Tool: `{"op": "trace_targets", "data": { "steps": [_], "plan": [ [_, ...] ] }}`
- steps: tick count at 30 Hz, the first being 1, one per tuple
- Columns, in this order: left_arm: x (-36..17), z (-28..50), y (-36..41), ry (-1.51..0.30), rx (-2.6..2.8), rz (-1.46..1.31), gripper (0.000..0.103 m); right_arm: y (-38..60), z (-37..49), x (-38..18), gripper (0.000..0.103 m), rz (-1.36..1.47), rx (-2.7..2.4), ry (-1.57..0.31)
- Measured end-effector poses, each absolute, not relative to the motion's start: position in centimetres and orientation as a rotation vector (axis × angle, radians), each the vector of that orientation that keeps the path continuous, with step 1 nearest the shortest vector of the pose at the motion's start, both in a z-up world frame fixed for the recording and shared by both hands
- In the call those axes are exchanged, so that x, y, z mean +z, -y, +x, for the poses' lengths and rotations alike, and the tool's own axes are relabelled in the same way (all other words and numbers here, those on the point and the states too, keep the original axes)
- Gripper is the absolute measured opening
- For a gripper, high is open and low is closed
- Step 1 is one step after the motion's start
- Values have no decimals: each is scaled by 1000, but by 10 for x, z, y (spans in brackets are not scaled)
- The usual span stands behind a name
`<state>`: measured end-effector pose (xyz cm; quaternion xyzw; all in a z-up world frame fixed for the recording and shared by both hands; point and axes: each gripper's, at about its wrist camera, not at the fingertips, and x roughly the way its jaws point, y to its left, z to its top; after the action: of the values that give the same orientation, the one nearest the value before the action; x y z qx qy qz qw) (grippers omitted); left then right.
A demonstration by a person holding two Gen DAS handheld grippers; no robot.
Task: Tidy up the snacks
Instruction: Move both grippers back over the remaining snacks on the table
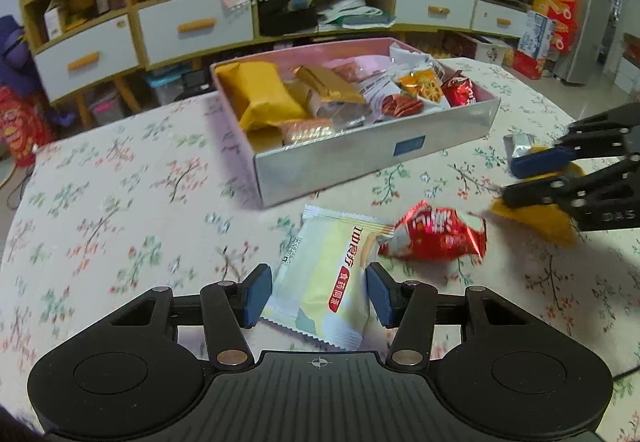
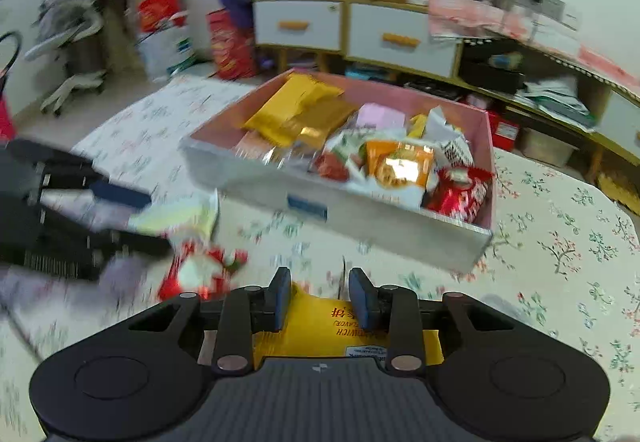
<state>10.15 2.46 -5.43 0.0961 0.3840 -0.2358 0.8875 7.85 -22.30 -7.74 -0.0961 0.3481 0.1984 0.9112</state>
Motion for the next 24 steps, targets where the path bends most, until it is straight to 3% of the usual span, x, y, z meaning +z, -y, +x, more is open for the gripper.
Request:
{"op": "trace_targets", "data": {
  "steps": [5,6,7,10,17,22,24],
  "plan": [
    [-55,84,-29,-801,-512,221,54,245,53,-69,3,-233,425,-705],
    [-56,79,-30,-802,-521,221,54,251,47,-67,8,-232,418,-700],
    [-56,75,-31,-804,-533,222,55,253,44,-65,19,-230,410,-697],
    [-58,65,-31,-785,-562,240,68,264,34,-59,40,-201,354,-706],
    [-60,65,-30,-760,-556,242,80,281,29,-65,51,-51,222,-822],
    [-61,72,-26,-777,-559,180,80,285,34,-67,65,107,211,-887],
    [-62,73,-23,-779,-553,180,80,285,38,-69,65,178,209,-921]
  ]
}}
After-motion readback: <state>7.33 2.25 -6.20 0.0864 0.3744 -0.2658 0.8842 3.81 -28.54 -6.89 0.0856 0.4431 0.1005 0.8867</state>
